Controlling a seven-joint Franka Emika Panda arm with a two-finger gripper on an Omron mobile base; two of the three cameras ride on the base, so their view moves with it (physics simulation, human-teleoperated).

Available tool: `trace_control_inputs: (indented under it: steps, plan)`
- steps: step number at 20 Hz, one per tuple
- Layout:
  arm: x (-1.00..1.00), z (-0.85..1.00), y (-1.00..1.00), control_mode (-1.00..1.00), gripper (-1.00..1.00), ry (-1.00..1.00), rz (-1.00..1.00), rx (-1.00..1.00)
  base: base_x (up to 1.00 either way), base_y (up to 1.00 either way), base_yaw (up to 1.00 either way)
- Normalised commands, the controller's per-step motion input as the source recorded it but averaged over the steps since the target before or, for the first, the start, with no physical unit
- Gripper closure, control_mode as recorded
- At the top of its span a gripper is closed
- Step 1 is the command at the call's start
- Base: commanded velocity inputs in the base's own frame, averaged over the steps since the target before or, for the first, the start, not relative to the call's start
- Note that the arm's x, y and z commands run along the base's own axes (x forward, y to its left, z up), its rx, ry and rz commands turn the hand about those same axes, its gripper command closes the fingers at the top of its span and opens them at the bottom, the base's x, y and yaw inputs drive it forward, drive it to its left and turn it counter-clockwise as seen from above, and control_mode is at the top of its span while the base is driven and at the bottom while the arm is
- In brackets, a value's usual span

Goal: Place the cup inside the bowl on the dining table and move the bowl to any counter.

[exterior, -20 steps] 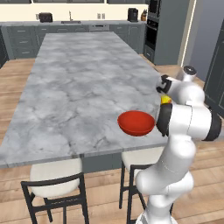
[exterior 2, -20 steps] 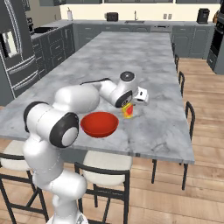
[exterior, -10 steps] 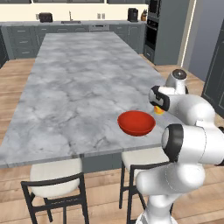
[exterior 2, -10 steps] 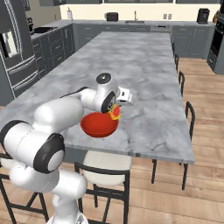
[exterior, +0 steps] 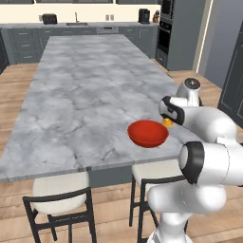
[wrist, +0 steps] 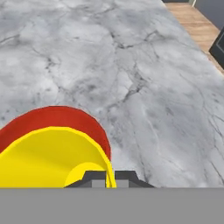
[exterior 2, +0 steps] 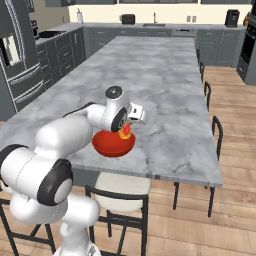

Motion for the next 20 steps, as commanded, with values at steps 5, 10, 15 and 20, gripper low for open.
trace_control_inputs:
  steps: [5, 10, 15, 20]
  plan:
    - [-0.14, 0.27, 0.29, -1.0, 1.0, 0.01, 0.0, 0.05, 0.0, 0.0, 0.0]
    - [-0.3, 0.11, 0.53, -1.0, 1.0, 0.02, 0.0, 0.0, 0.0, 0.0, 0.0]
    - [-0.12, -0.06, 0.44, -1.0, 1.0, 0.05, 0.0, 0.0, 0.0, 0.0, 0.0]
    - [0.0, -0.4, 0.1, -1.0, 1.0, 0.02, 0.0, 0.0, 0.0, 0.0, 0.0]
